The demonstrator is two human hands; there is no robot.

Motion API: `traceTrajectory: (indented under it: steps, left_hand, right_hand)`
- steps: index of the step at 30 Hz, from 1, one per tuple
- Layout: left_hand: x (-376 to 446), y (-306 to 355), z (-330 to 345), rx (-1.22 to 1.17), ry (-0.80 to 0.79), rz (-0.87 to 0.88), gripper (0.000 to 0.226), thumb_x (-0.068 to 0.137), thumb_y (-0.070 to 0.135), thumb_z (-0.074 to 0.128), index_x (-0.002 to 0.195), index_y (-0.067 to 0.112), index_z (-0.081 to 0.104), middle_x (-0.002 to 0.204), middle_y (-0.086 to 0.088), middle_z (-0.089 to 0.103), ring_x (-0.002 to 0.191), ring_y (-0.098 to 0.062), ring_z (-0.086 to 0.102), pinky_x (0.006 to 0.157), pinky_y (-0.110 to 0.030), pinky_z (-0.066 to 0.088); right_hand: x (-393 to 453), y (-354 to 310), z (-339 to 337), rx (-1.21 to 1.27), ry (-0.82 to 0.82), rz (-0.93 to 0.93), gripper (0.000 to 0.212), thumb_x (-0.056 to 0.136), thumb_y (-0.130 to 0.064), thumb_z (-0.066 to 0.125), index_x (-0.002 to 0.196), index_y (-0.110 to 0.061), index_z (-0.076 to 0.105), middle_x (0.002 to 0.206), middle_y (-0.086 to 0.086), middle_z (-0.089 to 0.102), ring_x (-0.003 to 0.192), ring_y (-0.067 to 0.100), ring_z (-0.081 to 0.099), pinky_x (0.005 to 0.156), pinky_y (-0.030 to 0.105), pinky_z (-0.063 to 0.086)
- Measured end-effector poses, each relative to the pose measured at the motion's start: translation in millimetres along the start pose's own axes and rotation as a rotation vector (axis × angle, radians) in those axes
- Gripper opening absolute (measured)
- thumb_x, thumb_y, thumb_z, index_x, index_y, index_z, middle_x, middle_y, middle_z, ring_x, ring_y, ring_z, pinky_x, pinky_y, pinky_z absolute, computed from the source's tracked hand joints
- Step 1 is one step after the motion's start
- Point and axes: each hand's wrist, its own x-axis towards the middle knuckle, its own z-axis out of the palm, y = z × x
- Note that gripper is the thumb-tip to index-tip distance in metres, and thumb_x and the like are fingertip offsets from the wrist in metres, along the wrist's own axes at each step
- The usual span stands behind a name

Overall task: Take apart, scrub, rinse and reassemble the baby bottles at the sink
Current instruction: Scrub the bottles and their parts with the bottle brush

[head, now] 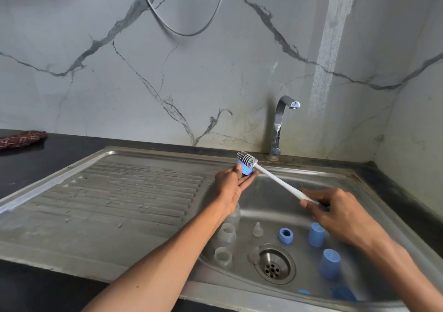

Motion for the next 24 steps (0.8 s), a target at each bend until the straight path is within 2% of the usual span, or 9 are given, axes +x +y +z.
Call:
traceTrajectory:
  steps: [3,6,10,12,15,17,22,24]
  left_hand:
    - [-3,-3,5,0.015,-0.041,-0.017,0.020,0.104,-0.001,0.043,0.106,-0.016,0.057,0.115,-0.036,0.061,0.097,-0.042,0.068,0.083,-0.043,0.060]
    - [-5,-1,7,0.038,-0.048,-0.010,0.019,0.103,-0.001,0.044,0.102,-0.012,0.059,0.112,-0.032,0.063,0.103,-0.044,0.065,0.087,-0.043,0.058]
    - [-3,4,7,0.015,0.014,0.040,0.017,0.101,-0.002,0.047,0.098,-0.009,0.062,0.103,-0.027,0.067,0.104,-0.042,0.064,0.088,-0.044,0.057]
    - [-1,7,3,0.011,0.039,0.063,0.016,0.101,-0.001,0.047,0.099,-0.008,0.062,0.103,-0.025,0.067,0.107,-0.041,0.063,0.095,-0.045,0.054]
    - [4,10,-3,0.010,0.089,0.083,0.018,0.102,0.001,0.047,0.110,-0.010,0.059,0.111,-0.026,0.063,0.109,-0.039,0.062,0.098,-0.045,0.050]
    - [5,10,-5,-0.007,0.115,0.083,0.024,0.103,0.000,0.045,0.119,-0.014,0.055,0.111,-0.026,0.062,0.108,-0.037,0.061,0.101,-0.046,0.049]
    - [4,6,-3,-0.059,0.075,0.040,0.020,0.104,0.000,0.043,0.096,-0.010,0.059,0.101,-0.026,0.065,0.100,-0.036,0.064,0.095,-0.044,0.052]
    - [3,6,-2,-0.073,0.031,0.022,0.021,0.104,-0.002,0.042,0.096,-0.013,0.058,0.101,-0.028,0.065,0.095,-0.036,0.066,0.089,-0.044,0.057]
  right_hand:
    - [2,2,2,0.003,0.032,0.023,0.034,0.095,-0.035,0.063,0.129,-0.034,0.066,0.059,-0.008,0.057,0.052,0.010,0.047,0.053,0.020,0.044]
    - [1,1,3,0.010,0.029,0.054,0.034,0.095,-0.035,0.063,0.129,-0.034,0.065,0.063,-0.008,0.060,0.057,0.015,0.055,0.054,0.023,0.045]
    - [1,1,2,0.001,0.012,0.079,0.035,0.095,-0.037,0.062,0.130,-0.034,0.065,0.065,-0.008,0.061,0.057,0.012,0.054,0.054,0.020,0.045]
    - [0,0,1,-0.007,-0.011,0.083,0.035,0.095,-0.038,0.062,0.130,-0.034,0.064,0.069,-0.008,0.064,0.059,0.012,0.057,0.054,0.019,0.044]
    - [0,-1,0,-0.009,-0.032,0.064,0.035,0.094,-0.038,0.064,0.129,-0.034,0.064,0.077,-0.008,0.068,0.068,0.015,0.064,0.058,0.019,0.046]
    - [1,-1,2,0.007,-0.044,0.042,0.035,0.093,-0.037,0.065,0.128,-0.034,0.066,0.075,-0.007,0.069,0.064,0.015,0.061,0.059,0.023,0.048]
    - [1,-1,5,0.013,-0.034,0.017,0.035,0.093,-0.036,0.066,0.128,-0.033,0.065,0.073,-0.006,0.068,0.061,0.015,0.058,0.058,0.023,0.047]
    - [1,-1,4,0.008,-0.020,0.021,0.035,0.094,-0.036,0.065,0.128,-0.033,0.065,0.071,-0.007,0.066,0.061,0.014,0.058,0.056,0.021,0.045]
